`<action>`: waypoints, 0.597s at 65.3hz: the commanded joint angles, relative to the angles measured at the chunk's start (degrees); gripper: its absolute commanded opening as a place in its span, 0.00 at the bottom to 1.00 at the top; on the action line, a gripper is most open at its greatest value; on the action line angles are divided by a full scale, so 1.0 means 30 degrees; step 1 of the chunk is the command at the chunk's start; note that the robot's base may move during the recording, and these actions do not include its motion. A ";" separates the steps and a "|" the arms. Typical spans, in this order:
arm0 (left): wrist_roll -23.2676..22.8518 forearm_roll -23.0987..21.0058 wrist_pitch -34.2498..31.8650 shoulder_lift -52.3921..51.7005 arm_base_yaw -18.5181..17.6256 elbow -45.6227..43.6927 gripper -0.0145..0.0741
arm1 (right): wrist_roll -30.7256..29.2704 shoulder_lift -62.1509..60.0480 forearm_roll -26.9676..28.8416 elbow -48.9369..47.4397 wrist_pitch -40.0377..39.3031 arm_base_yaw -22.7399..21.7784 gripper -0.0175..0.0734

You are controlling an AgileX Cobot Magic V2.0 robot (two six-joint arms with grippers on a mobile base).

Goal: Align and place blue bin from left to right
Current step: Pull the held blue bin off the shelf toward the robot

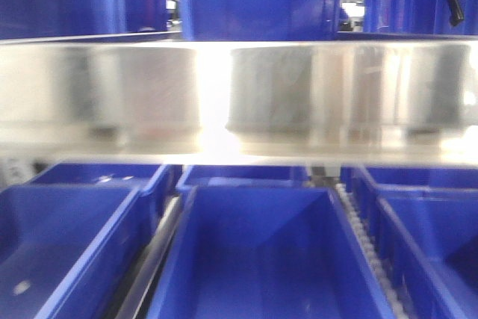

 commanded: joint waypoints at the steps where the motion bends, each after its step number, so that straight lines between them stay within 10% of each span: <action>1: 0.0194 -0.0433 -0.1303 -0.0519 -0.0246 -0.0331 0.04 | 0.0244 -0.0322 -0.0158 -0.0366 -0.1966 -0.0107 0.12; 39: 0.0194 -0.0433 -0.1303 -0.0519 -0.0246 -0.0331 0.04 | 0.0244 -0.0322 -0.0158 -0.0366 -0.1966 -0.0107 0.12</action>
